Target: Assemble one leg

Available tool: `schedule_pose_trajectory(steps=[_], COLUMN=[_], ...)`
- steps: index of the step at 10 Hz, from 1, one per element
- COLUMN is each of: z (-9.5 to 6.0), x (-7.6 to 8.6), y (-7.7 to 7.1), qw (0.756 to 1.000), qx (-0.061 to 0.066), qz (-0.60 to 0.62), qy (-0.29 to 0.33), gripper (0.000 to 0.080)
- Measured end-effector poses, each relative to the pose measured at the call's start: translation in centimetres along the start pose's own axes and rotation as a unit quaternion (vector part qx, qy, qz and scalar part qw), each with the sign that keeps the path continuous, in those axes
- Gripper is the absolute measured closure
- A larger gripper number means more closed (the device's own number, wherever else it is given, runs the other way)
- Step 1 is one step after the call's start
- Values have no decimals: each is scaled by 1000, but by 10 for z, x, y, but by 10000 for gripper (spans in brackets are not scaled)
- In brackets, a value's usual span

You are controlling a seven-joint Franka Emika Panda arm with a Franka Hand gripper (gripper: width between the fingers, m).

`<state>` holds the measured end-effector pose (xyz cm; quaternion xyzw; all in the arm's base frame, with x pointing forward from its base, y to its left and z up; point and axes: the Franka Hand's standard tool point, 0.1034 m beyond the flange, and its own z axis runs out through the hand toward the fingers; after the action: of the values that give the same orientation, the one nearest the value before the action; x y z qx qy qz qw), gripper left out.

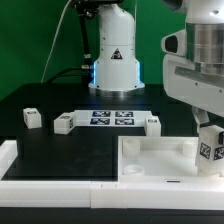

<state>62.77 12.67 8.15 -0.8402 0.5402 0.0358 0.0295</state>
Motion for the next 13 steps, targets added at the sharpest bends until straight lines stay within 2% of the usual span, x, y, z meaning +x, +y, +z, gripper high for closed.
schedule_pose_trajectory(steps=[1,2,3,4,5,8,10,12,13], z=[0,0,0,0,0,2,3,1,1], x=[0,-1,-2,-3,-4,-3,1,5,6], y=[0,0,0,0,-1,0,0,-5,-5], qw=[1000,999,998,994,983,932,867,778,741], qx=[0,0,0,0,-1,-1,-4,-13,-17], qz=[-24,-47,-63,-113,-182,-364,-497,-628,-670], qy=[0,0,0,0,0,-1,3,30,36], gripper=[496,309,196,196,164,151,151,151,151])
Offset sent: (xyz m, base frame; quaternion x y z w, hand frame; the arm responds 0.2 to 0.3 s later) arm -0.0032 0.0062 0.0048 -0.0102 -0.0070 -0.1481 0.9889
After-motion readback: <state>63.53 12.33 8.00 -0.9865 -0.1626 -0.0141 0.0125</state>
